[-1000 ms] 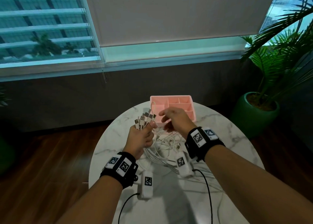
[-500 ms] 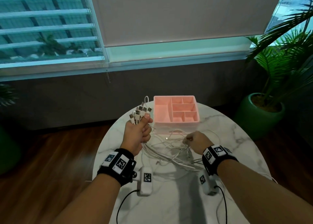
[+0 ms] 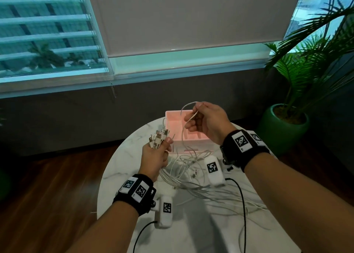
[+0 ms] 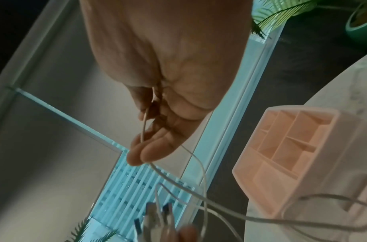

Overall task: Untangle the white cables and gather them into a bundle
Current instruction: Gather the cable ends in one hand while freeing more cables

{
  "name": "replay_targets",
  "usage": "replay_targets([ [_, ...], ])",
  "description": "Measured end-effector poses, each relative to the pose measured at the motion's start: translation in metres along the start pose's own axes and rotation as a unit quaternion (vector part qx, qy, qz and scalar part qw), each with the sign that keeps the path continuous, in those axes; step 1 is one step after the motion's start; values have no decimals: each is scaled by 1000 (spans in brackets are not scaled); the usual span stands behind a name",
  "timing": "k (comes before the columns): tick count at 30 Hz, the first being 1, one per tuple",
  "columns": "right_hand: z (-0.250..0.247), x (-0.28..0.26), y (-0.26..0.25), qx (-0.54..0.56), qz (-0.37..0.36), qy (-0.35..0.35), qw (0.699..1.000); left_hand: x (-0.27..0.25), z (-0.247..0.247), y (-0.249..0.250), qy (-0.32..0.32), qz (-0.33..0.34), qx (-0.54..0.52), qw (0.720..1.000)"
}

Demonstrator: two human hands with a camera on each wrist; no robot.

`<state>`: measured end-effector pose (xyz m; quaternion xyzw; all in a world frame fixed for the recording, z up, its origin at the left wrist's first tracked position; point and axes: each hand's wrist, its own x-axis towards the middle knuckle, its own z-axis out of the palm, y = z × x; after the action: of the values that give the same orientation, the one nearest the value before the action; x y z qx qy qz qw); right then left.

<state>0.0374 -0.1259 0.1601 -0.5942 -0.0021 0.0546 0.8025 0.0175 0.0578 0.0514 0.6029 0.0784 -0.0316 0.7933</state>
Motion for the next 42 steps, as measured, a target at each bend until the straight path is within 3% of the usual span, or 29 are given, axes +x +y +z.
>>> replay_targets([
  [5, 15, -3, 15, 55, 48, -43, 996, -3, 9, 7, -25, 6, -45, 999],
  [9, 13, 2, 18, 73, 39, -30, 996, -8, 10, 11, -49, 9, -37, 998],
  [11, 7, 2, 21, 27, 33, -23, 999, -9, 8, 13, -52, 20, -25, 998],
  [13, -3, -3, 33, -99, 44, -33, 993, -9, 6, 15, -44, 25, -26, 998],
  [14, -8, -7, 43, -190, 56, -52, 979, -8, 6, 17, -36, 24, -34, 998],
  [16, -19, -13, 70, -377, 76, -120, 915, -6, 5, 21, -26, 21, -56, 998],
  [19, -35, -15, 108, -540, 101, -154, 821, -5, 6, 25, -25, 24, -68, 997],
  [21, -42, -14, 115, -569, 101, -110, 809, -5, 5, 25, -25, 20, -63, 997],
  [22, -44, -14, 112, -565, 89, -86, 816, -5, 5, 24, -23, 16, -60, 998],
  [24, -42, -10, 99, -497, 55, -51, 865, -4, 3, 20, -16, 6, -52, 999],
  [27, -29, -3, 69, -285, 31, -14, 958, -3, 2, 10, -8, -1, -36, 999],
  [29, -24, 2, 50, -207, -3, 12, 978, -3, 2, 4, -6, -5, -33, 999],
  [32, -30, 3, 28, -223, -46, 33, 973, -2, 3, 2, 0, -8, -24, 1000],
  [36, -88, -3, 21, -318, -57, 82, 943, 2, -5, 4, 35, 1, -16, 999],
  [39, -163, -19, 22, -355, -38, 191, 914, 5, -11, 3, 66, 1, -30, 997],
  [42, -246, -53, 23, -397, 25, 329, 857, 5, -12, 1, 76, 3, -46, 996],
])
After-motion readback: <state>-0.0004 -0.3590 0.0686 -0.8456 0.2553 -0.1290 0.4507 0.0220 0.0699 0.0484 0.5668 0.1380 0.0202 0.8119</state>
